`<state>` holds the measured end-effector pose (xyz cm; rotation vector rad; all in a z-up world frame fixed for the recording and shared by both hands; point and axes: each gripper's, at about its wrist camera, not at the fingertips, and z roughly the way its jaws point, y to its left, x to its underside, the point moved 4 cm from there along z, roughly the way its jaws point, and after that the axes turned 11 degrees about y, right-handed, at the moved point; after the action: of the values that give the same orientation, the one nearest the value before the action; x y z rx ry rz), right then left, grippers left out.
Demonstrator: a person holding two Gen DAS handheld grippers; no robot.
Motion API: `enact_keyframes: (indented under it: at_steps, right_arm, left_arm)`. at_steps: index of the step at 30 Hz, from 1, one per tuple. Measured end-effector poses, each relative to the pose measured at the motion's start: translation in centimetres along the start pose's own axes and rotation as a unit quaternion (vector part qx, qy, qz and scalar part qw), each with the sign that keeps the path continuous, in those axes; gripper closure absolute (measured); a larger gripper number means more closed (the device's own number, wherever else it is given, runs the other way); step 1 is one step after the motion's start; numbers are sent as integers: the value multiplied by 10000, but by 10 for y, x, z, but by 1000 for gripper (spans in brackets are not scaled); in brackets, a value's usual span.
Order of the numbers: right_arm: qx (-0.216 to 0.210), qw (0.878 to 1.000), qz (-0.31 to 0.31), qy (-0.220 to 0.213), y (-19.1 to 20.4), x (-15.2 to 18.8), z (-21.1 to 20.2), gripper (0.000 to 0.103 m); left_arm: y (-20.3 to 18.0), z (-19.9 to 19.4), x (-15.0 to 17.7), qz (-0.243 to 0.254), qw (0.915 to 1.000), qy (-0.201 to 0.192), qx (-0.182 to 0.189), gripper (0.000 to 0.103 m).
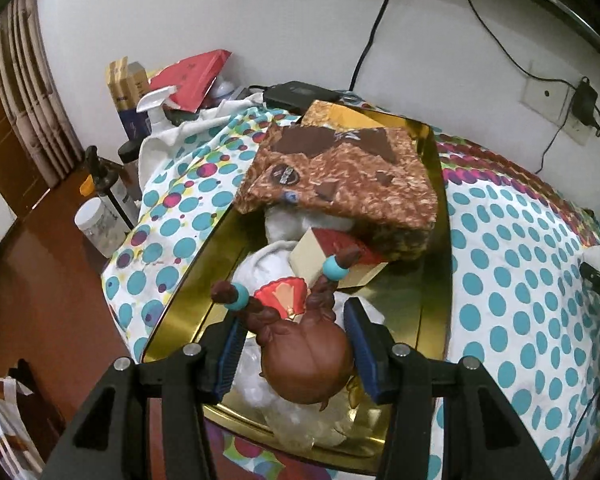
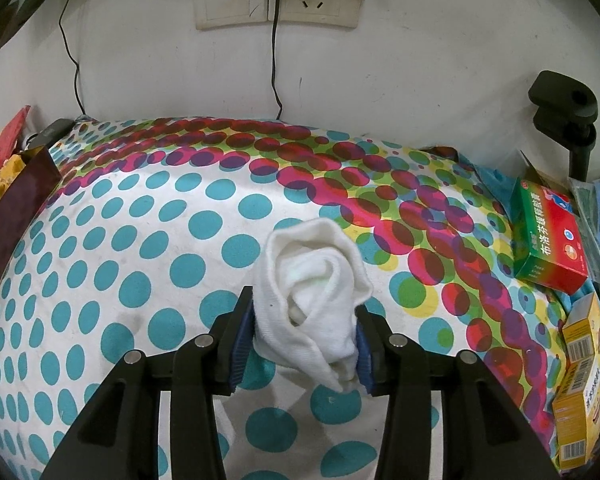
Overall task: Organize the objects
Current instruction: 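Carry the brown toy figure to the gold tray and open the left tool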
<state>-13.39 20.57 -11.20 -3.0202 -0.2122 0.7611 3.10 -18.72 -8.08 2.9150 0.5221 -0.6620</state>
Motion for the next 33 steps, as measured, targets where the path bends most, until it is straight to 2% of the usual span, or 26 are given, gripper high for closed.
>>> enact_keyframes:
  at_steps: [6, 14, 19, 33]
  right_arm:
    - [69, 10000, -44, 10, 2, 0, 1, 61]
    - [124, 9999, -92, 23, 2, 0, 1, 60]
    - [159, 9998, -119, 12, 2, 1, 2, 60]
    - [219, 9995, -165, -138, 3, 1, -5, 67]
  left_arm:
    - [1, 7, -1, 24, 10000, 35, -42, 53]
    - [3, -4, -2, -43, 10000, -64, -55, 51]
    - [-1, -19, -4, 102, 9992, -287, -257, 50]
    - [-3, -54, 2, 344, 9965, -699, -306, 46]
